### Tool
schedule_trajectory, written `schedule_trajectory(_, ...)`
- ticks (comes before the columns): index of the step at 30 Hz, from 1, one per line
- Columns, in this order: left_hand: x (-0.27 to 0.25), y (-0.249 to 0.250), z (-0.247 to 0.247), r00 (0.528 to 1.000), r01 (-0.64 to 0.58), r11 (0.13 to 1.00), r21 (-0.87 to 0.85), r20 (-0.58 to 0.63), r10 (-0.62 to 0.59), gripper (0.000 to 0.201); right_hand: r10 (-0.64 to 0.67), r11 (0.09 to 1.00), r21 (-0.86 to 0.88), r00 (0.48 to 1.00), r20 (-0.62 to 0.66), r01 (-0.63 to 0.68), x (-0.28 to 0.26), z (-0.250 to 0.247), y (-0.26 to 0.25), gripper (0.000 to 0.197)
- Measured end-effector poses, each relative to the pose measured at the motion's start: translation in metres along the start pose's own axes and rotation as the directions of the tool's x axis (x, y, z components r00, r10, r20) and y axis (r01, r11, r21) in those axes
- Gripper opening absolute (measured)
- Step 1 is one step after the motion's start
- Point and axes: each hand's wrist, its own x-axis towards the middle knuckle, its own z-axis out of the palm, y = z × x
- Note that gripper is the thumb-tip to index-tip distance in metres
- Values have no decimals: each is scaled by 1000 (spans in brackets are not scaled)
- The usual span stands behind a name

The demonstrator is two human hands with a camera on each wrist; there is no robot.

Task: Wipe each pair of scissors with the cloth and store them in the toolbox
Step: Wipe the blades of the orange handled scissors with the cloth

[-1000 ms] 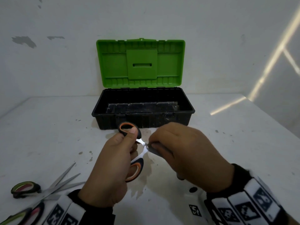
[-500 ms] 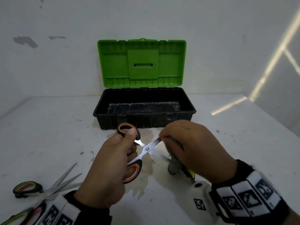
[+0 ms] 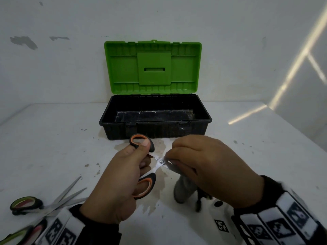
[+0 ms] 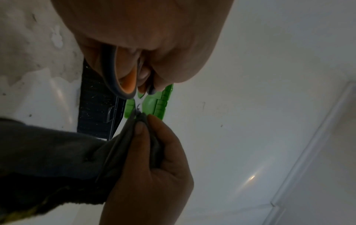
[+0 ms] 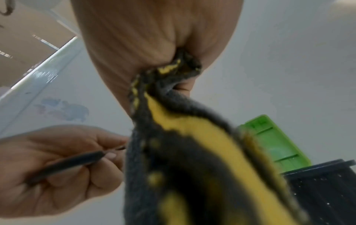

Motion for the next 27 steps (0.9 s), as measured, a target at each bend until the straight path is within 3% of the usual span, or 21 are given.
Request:
schedule_trajectory(3, 1, -1, -1, 1000, 24, 1000, -2, -8, -24, 27, -17, 1000, 13, 1000, -18, 17, 2, 1, 2, 20)
schedule_trajectory(6, 2, 0, -5, 1000, 22, 1000, 1, -15, -22, 24, 3, 1000, 18, 1000, -17, -2, 0, 0, 8, 28)
schedule_trajectory(9, 3, -2, -9, 1000, 20, 1000, -20, 10, -20, 22, 47, 999, 27, 996, -80, -45, -4, -5, 18, 9)
schedule_trajectory(16, 5, -4, -7, 999, 10, 996, -92, 39, -6, 25, 173, 985, 26, 973, -153, -171, -15, -14, 46, 11)
schedule_trajectory(19, 4, -1, -8, 1000, 28, 987, -157, 6, -27, 24, 360, 932, 129, 907, -219, -339, -23, -20, 50, 16)
schedule_trajectory(23, 5, -4, -6, 999, 34, 977, -210, -25, -40, 26, 606, 795, 293, 723, -333, -531, -21, -15, 33, 14)
schedule_trajectory(25, 4, -7, 0, 998, 22, 977, -213, -53, -34, 26, 615, 786, 336, 707, -349, -518, -14, -10, 21, 14)
schedule_trajectory(27, 3, -8, 7, 997, 6, 978, -209, -73, -22, 27, 577, 808, 367, 744, -338, -460, -8, -5, 9, 18)
